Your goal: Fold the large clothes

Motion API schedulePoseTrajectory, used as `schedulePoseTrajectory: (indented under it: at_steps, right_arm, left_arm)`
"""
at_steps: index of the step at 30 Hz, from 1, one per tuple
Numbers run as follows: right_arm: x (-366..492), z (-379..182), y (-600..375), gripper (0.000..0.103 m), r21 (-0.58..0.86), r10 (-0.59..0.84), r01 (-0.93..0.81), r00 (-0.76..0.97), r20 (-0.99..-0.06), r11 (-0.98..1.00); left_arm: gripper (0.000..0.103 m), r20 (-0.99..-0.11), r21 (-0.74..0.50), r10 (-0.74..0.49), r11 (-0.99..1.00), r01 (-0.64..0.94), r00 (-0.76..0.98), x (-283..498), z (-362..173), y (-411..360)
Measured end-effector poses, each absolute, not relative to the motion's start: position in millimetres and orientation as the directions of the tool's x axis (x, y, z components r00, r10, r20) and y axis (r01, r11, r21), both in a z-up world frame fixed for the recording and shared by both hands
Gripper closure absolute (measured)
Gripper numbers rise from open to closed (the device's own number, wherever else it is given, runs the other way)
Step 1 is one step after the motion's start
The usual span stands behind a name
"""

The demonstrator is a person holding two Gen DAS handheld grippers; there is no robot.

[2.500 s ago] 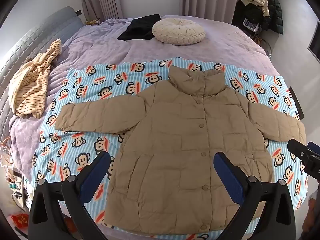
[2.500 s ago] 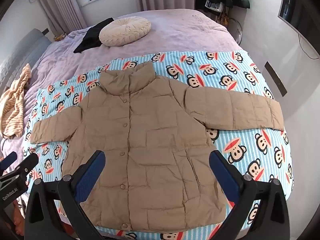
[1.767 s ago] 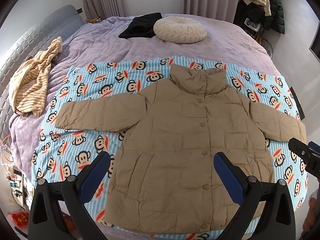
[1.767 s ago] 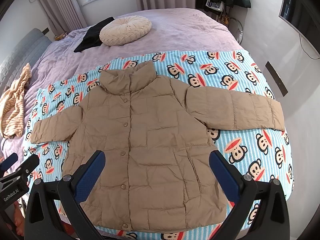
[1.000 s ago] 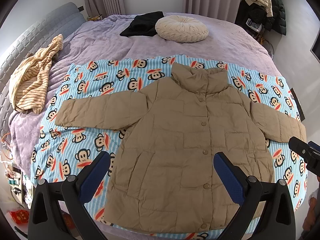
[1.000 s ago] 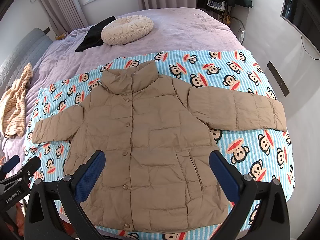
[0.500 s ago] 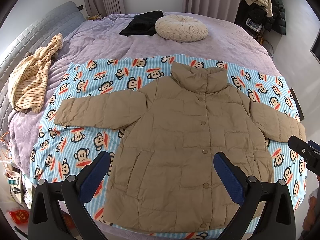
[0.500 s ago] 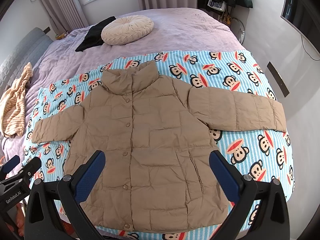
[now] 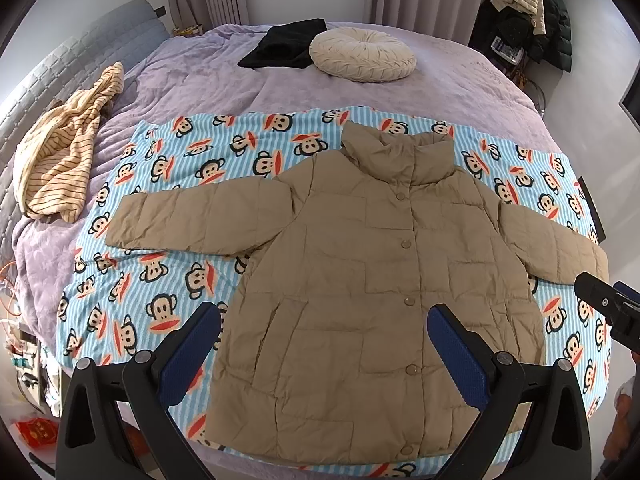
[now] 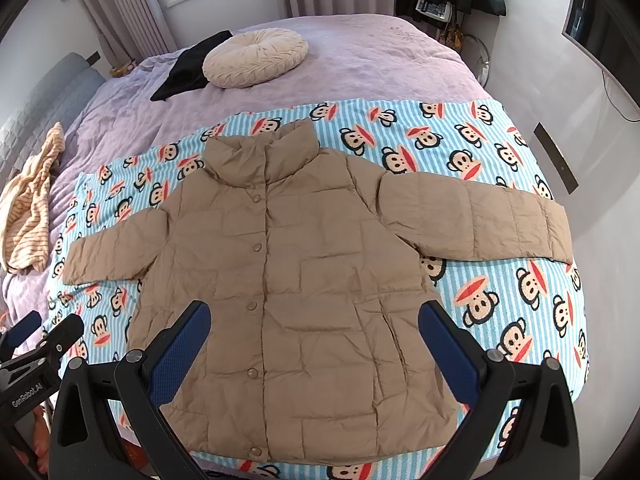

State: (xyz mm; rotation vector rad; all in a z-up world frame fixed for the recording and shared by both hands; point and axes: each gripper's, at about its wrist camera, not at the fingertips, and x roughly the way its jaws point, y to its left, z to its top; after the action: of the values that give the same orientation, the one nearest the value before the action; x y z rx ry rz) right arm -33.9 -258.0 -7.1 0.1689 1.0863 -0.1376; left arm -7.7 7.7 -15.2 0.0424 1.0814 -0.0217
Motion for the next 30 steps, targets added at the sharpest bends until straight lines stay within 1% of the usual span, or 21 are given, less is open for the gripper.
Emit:
schedulePoseTrajectory:
  at_steps: [7,11,12,15,19,25,28,29,30]
  right_arm:
    - [-33,-7,-255,0.000,0.071,-0.027,0.196,0.458,-0.888,0.978]
    - [-34,-9,-256,0.000,0.081,-0.016,0.197,0.445,-0.895,0.977]
    - [-34,-11,-256,0.000,0.086,-0.009,0.196,0.441,-0.897,0.977]
    - [-35,-18,-254,0.000,0.108,0.019,0.188,0.422,-0.906,0.976]
    - [-25,-29,-234,0.000,0.133,0.058,0.171,0.385,-0.921,0.976]
    - [-5,-56,-211,0.000,0.179,0.117,0.156,0.341,-0.933,0.971]
    - [8,-81,-190,0.000,0.238,0.185,0.127,0.329,-0.926,0.963]
    - [10,-87,-185,0.000,0.241,0.189,0.124,0.326,-0.926,0.963]
    - [14,-97,-176,0.000,0.246,0.198,0.120,0.318,-0.927,0.962]
  left_arm:
    - [0.000,-0.892,0.027,0.007,0.999,0.038,0.451,-5,-16,13]
    - [0.000,-0.911,0.025,0.009,0.999,0.032,0.412,-2,-20,19]
    - [0.000,-0.931,0.017,0.004,0.999,0.031,0.365,0,-21,22]
    - [0.000,-0.955,-0.022,-0.028,0.999,0.023,0.297,4,-30,35]
    - [0.000,-0.933,-0.070,-0.071,0.997,0.015,0.352,13,-43,56]
    - [0.000,-0.921,-0.190,-0.159,0.980,-0.054,0.357,31,-78,104]
    - [0.000,-0.916,-0.212,-0.166,0.973,-0.090,0.366,42,-102,135]
    - [0.000,-0.913,-0.231,-0.179,0.968,-0.102,0.368,47,-114,145]
    - [0.000,-0.915,-0.223,-0.169,0.968,-0.112,0.365,51,-121,156]
